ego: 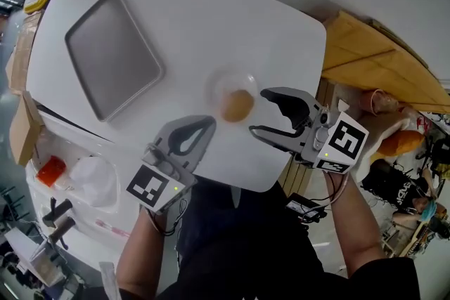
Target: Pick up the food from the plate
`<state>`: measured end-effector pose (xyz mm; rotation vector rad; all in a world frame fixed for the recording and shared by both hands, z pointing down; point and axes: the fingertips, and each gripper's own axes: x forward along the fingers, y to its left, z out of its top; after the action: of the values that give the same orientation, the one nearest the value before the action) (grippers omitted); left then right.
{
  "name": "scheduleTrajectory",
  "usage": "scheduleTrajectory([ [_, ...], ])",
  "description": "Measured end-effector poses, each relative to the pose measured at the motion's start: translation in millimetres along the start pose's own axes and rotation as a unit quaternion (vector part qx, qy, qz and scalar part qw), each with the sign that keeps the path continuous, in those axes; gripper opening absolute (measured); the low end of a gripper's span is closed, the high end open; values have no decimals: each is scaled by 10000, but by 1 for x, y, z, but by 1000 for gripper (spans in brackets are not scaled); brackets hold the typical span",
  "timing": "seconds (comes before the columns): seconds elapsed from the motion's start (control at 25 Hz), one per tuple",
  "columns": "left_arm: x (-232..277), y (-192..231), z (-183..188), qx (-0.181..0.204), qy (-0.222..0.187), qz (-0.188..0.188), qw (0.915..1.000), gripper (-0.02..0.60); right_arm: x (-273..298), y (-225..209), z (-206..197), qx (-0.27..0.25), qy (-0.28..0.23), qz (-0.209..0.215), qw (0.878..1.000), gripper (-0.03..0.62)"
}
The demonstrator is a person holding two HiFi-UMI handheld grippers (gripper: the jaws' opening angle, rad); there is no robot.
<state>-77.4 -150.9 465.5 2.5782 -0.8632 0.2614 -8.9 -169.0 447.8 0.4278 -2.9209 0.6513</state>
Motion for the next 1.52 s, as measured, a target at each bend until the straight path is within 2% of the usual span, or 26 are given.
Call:
scheduleTrajectory([
  [0.28,21,12,-36,-359,169,255,9989,8,16,-29,-39,-239,245,1104,9933,318],
  [0.48,19,22,-60,-578,238,494,9968,8,39,-38,-76,-623,923,1584,9811,337],
  [0.56,16,28,-71,-578,252,543,9965,8,50,-39,-93,-1079,1181,1750,9715,356],
  [0.72,13,34,-88,-672,268,631,9954,8,61,-34,-120,-1902,1722,2143,9425,389],
  [0.96,10,33,-106,-713,316,712,9944,8,72,-37,-150,-2910,2378,2169,9010,397],
  [1.32,9,29,-111,-747,280,776,9938,8,78,-39,-166,-3190,2648,2101,8855,393],
  [1.52,3,28,-107,-715,240,785,9941,8,79,-37,-166,-3168,2712,2017,8862,365],
])
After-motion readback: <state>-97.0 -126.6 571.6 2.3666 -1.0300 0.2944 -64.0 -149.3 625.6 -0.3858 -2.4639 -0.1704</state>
